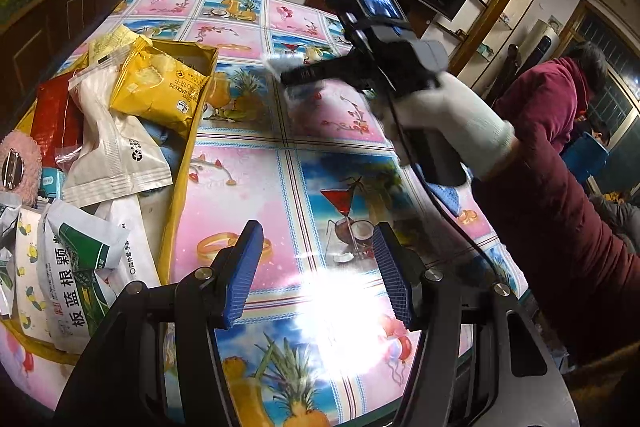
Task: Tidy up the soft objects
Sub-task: 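Grasp the white medicine sachet with the right tool and lift it, then grasp the blue towel with the left tool while the right tool holds the sachet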
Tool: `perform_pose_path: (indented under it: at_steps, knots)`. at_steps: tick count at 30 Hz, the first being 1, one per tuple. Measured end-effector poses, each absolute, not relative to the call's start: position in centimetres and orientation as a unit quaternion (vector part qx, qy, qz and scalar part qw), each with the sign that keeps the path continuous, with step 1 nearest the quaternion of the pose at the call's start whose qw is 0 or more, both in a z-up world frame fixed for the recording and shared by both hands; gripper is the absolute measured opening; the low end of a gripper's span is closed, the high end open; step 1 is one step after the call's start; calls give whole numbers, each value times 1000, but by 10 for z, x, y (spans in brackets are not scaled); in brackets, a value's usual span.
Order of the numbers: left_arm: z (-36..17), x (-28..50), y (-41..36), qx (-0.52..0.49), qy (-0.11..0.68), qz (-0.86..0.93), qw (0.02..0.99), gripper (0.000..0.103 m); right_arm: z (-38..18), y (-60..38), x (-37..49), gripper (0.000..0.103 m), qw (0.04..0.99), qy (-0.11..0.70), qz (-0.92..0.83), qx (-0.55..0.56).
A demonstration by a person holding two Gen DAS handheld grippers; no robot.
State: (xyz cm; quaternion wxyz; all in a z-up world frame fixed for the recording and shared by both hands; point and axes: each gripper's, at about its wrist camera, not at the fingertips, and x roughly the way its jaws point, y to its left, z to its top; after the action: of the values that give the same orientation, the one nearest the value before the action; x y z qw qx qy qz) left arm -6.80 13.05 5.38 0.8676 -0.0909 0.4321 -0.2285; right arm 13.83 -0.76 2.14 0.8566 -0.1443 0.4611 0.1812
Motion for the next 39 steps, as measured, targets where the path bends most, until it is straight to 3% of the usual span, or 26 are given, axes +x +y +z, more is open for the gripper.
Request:
perform_pose_path:
  at_steps: [8,14,17,20,28,39]
  knots:
    - [64,-78,125,-90,426,-238,868,57,17,-12,-4,24,818,472,277,-176]
    - [73,-74,102,-89,433,-264,857,57,15,-66,-75,24,834,469,243,-161]
    - [79,-53,72,-89,441,-278,849,57,14,-98,-85,24,843,473,212,-143]
    - [80,-26,37,-94,448,-290,841,69,13,-125,-88,24,851,475,189,-120]
    - [65,59,-67,-35,475,-279,834,69,13,-180,-95,25,867,471,151,-62]
    - [10,120,-129,96,500,-162,845,69,8,-208,-92,27,872,462,161,-13]
